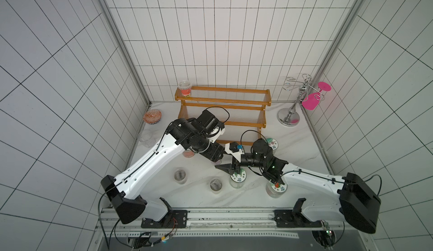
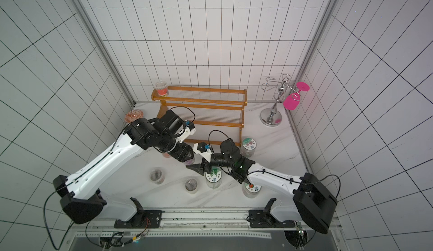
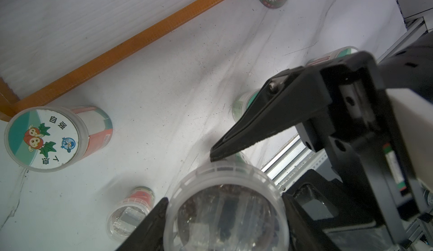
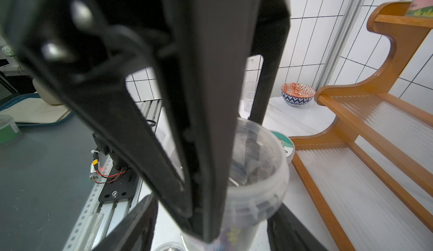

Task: Place the seed container on the shelf
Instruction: Pick up the seed jar at the center of the board.

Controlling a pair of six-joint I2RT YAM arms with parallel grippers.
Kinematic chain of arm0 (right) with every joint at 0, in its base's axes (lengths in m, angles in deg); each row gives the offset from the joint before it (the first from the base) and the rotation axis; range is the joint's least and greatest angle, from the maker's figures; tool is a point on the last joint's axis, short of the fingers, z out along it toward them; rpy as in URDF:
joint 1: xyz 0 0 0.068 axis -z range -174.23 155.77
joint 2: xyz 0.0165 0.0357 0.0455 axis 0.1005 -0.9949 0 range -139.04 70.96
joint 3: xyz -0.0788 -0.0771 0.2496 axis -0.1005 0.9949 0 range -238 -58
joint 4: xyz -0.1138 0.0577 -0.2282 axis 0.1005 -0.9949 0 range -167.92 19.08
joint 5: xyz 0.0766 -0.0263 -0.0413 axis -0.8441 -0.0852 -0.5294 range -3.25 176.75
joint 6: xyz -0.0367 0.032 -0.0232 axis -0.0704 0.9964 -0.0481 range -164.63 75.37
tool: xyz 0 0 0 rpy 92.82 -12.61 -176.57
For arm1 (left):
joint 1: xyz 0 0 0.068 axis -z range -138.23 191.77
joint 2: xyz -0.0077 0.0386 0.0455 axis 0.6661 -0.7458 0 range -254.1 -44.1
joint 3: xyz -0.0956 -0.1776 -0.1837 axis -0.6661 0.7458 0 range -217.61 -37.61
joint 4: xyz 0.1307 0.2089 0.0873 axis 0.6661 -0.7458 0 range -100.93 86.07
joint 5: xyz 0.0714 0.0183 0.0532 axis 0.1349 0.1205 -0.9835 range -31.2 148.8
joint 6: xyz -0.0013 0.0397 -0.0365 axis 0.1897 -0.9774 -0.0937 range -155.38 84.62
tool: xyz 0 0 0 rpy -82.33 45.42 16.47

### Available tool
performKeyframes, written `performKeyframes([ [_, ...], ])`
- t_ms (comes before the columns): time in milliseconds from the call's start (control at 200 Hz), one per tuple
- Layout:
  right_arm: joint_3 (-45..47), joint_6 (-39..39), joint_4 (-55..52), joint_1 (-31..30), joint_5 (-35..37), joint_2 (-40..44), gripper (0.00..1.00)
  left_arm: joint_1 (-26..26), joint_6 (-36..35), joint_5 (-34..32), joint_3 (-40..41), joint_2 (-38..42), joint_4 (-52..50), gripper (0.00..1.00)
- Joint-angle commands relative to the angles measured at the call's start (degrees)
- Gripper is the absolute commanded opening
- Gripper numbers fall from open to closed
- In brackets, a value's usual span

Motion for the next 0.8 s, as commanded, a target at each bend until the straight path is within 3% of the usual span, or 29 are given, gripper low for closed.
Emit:
performKeyframes([
  [0,-3.1,0.8,1.9,-0.6,0.6,-0.3,0.71,0.4,-0.4,1.2,-0.8,0.0,3.0,0.52],
  [455,-1.8,0.3,1.5,-0.7,2.8,2.9,0.5,0.4,0.1,2.4,0.4,0.9,6.0,0.55],
  [795,0.6,-0.1,1.8,-0.7,4.0,5.5,0.5,0.2,0.7,-2.1,0.9,6.0,12.5,0.94],
])
